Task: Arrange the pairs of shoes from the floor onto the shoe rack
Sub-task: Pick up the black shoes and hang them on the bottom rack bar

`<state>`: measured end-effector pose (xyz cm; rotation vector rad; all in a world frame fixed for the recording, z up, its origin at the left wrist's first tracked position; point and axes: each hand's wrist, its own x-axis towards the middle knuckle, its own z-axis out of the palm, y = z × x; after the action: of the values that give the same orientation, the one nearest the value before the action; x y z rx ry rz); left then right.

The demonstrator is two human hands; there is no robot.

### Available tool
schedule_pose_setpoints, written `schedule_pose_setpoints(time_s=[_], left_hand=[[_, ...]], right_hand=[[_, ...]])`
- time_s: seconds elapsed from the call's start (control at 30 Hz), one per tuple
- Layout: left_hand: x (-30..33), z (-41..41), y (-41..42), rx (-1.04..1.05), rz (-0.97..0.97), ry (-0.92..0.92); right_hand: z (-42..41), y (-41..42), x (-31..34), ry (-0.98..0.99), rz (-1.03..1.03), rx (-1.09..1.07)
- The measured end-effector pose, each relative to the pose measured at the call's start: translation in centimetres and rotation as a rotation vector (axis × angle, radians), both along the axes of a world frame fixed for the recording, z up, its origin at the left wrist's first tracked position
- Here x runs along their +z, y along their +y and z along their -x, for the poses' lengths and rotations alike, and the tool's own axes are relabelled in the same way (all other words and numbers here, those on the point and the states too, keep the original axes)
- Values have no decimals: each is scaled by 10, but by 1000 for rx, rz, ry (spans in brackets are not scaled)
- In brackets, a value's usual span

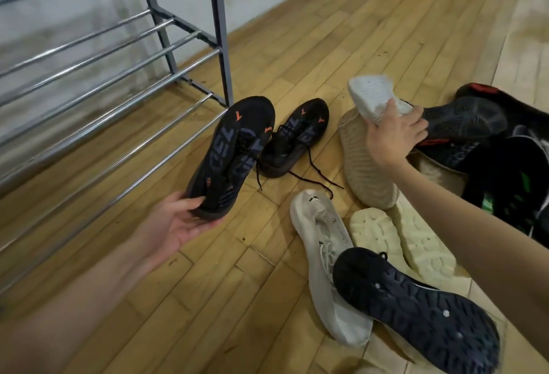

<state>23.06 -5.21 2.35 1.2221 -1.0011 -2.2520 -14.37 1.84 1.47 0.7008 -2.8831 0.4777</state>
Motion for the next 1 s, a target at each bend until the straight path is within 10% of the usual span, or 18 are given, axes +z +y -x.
schedule_pose_setpoints(time_s=[0.3,0.63,1.0], left_hand=[[-5,-11,-4,81,-52,17],[-9,-49,-1,195,-55,9],[-12,-52,-2,165,-68,67]], right_hand=[[-54,-37,-7,179,-196,371],[-133,-71,-56,-530,20,292],[-117,-58,-69,-717,214,284]])
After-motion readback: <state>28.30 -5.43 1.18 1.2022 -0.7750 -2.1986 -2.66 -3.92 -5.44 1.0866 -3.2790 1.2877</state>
